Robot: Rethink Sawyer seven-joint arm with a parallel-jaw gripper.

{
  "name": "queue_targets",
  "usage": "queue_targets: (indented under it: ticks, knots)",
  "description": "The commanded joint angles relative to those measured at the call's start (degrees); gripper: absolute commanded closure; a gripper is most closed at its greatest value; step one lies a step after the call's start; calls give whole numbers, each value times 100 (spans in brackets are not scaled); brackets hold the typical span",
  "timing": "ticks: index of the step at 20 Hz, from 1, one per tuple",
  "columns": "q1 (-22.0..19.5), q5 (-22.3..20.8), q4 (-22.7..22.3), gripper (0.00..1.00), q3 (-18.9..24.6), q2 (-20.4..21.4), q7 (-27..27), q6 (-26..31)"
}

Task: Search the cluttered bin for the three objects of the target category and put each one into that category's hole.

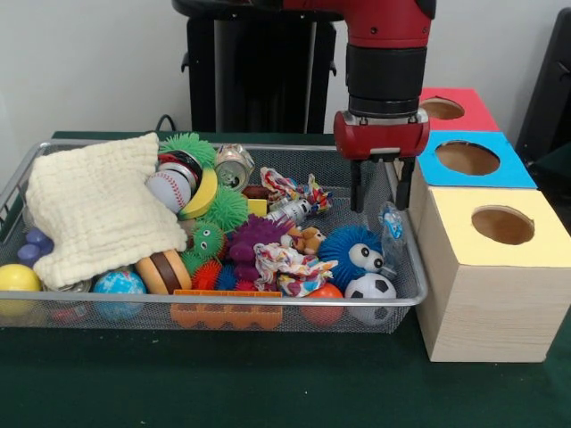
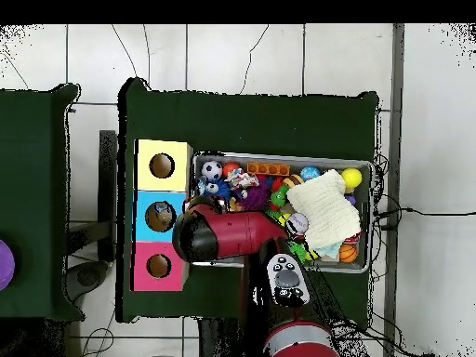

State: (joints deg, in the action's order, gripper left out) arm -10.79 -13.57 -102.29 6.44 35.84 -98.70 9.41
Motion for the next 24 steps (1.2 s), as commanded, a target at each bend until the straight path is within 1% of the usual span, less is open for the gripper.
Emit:
queue_targets:
  ticks: [1, 4, 5, 7, 8, 9, 11, 16, 19, 21, 24]
  knots:
    - [-118, 76, 14, 0, 129, -219, -902, -359]
    - [-150, 80, -24, 0, 158, -215, -916, -390]
    - [-181, 89, -108, 0, 190, -95, -923, -363]
    - [-208, 177, -290, 0, 261, 352, -888, -36]
    - [-187, 244, -329, 0, 261, 536, -877, 164]
    - [-138, 364, -332, 0, 230, 794, -867, 490]
    - [-150, 529, -309, 0, 268, 964, -855, 815]
    - [17, 769, -265, 0, 114, 1134, -921, 1104]
    - [59, 933, -222, 0, 76, 1307, -910, 1413]
    - [140, 1004, -57, 0, 12, 1326, -908, 1665]
    - [353, 1016, 116, 0, -181, 1181, -1018, 1629]
